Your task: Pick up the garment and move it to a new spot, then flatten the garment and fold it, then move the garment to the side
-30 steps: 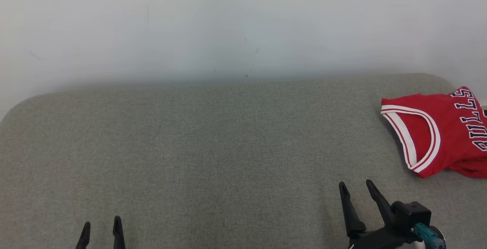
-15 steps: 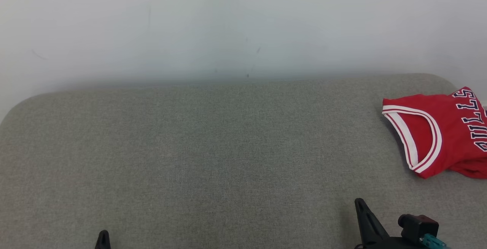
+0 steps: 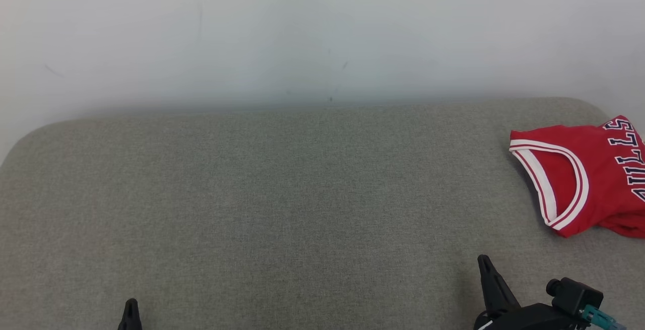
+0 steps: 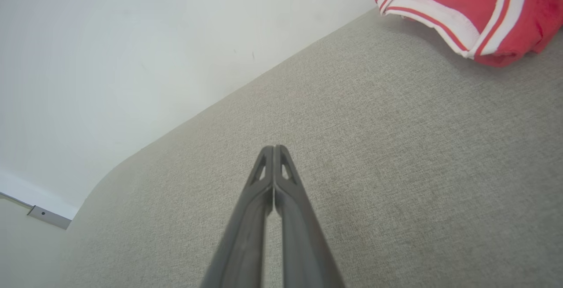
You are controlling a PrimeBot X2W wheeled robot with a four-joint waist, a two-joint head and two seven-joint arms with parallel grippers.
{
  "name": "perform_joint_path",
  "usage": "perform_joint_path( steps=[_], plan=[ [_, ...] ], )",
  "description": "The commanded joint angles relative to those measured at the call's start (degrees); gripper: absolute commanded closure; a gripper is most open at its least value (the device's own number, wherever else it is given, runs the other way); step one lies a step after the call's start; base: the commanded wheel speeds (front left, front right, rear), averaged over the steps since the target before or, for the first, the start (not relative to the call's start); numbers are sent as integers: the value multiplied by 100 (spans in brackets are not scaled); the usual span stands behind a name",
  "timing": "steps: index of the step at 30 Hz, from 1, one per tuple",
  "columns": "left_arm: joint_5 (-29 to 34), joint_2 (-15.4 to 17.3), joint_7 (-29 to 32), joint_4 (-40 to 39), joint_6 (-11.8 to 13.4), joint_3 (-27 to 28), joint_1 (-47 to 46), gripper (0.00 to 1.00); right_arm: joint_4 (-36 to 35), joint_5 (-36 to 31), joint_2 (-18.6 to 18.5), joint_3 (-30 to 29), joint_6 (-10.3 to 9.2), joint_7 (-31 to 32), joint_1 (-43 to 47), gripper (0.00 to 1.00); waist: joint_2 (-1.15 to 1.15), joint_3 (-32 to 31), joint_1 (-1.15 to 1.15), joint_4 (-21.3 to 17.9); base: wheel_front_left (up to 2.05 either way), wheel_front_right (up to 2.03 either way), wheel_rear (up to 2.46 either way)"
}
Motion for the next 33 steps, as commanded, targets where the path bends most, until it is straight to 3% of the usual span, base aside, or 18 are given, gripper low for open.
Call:
perform_joint_path(
  steps=[1, 33],
  plan=[
    [-250, 4, 54, -95, -40, 35, -132, 100, -89, 245, -1, -30, 1, 29, -181, 100, 0, 2, 0, 4, 0, 0, 0],
    [-2516, -30, 713, -208, -87, 191, -396, 100, -139, 2673, 1, -202, 2, 366, -364, 100, 0, 45, 0, 91, 0, 0, 0]
  ],
)
